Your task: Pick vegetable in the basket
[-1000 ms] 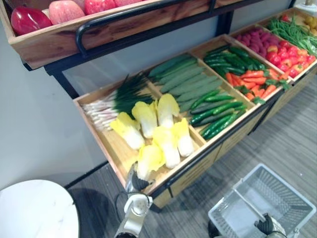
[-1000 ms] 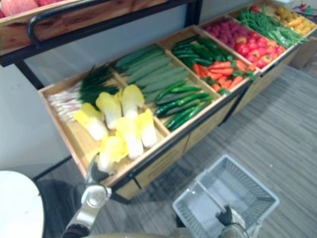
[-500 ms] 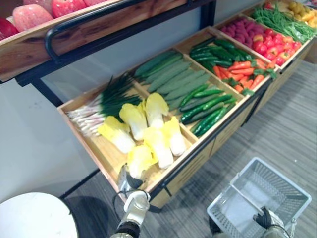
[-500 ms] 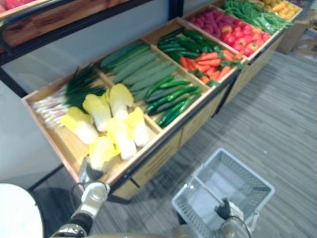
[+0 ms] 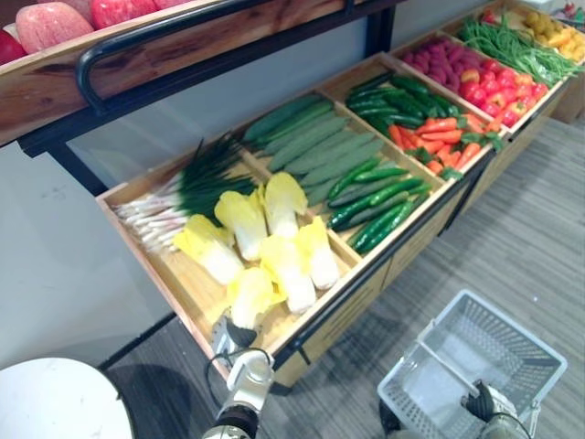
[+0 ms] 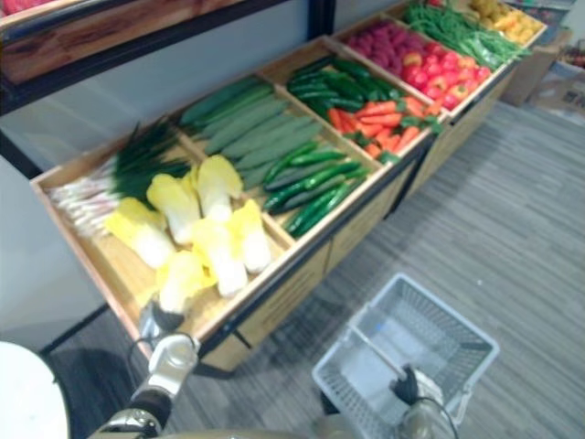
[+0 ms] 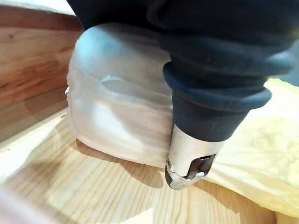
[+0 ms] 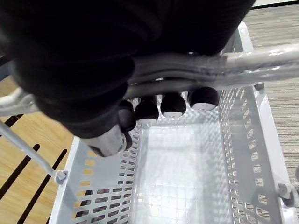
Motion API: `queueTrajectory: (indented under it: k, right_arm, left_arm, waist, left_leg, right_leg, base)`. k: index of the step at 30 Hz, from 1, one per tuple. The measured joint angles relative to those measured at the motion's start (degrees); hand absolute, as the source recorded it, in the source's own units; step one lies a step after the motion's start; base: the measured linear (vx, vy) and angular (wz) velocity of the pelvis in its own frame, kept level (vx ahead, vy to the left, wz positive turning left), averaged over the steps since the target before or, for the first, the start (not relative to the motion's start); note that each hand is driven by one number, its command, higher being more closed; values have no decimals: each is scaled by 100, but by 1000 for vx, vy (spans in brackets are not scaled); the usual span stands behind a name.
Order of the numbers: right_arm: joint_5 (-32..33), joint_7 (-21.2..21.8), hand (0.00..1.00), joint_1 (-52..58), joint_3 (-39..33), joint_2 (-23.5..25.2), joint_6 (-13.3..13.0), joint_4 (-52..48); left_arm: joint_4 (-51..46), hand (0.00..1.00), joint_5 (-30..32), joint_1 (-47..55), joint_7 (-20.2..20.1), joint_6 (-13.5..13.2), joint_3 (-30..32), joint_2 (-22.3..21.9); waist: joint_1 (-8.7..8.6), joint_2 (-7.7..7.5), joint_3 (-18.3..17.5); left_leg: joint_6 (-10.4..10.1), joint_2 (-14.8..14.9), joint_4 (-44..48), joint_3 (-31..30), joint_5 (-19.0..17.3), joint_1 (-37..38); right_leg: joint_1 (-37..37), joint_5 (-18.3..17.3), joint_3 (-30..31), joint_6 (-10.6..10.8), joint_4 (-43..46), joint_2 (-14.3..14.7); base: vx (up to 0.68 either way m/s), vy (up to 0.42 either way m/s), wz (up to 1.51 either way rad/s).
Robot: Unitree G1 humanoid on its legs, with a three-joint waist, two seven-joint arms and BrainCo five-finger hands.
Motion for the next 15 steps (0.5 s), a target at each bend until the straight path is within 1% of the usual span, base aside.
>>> queueTrajectory:
  k: [2,4,5,8,10,11,13,15]
  right_arm:
    - [4,0,100,0,-2,3,2,49]
    - [12,-3,100,-1,-17,10,19,123]
    - [17,-3,100,-12,-40,28,30,166]
    - [56,-3,100,19,-295,162,70,199]
    - [72,-3,100,29,-432,244,109,200]
    - [82,-3,100,28,-470,263,122,200]
    - [105,-1,100,38,-521,282,138,201]
    - [106,-1,100,50,-739,348,142,205]
  left_arm:
    - [-2,100,-10,-2,-9,-30,-98,7]
    - [-76,100,-142,16,-135,-138,-270,37]
    - [-257,100,-241,92,-256,-187,-368,57]
    - [-971,100,-249,473,-683,-262,-598,118]
    - [-1378,100,-249,690,-889,-295,-665,118]
    - [-1525,100,-249,758,-948,-312,-672,116]
    - [-2005,100,-240,997,-1192,-326,-743,117]
    - [-2400,100,-234,1282,-1362,-328,-857,110]
  waist:
    - [5,-20,15]
    - [6,-45,54]
    - [15,-72,73]
    - [11,-120,118]
    - [15,-139,141]
    - [14,-122,148]
    - [18,-157,199]
    - [18,-167,205]
  left_leg:
    - [2,-6,-5,-61,2,13]
    - [8,-22,-8,-162,5,20]
    - [13,-39,-16,-198,9,17]
    - [28,-67,-53,-351,19,-5]
    - [31,-84,-68,-429,21,-33]
    - [33,-89,-68,-456,22,-39]
    - [34,-102,-70,-508,22,-37]
    - [34,-105,-70,-605,22,-60]
  right_leg:
    - [52,0,-56,-6,1,-24]
    - [125,0,-155,-11,2,-61]
    - [140,-2,-186,-9,2,-84]
    - [216,-20,-339,15,4,-136]
    - [232,-28,-423,26,5,-162]
    - [244,-28,-463,26,5,-172]
    - [282,-32,-538,31,6,-196]
    - [309,-32,-662,31,7,-213]
  base:
    - [-15,-24,18]
    - [-18,-16,25]
    - [-16,-9,18]
    - [5,-5,25]
    - [17,-1,18]
    - [15,0,20]
    - [9,1,15]
    - [10,-3,16]
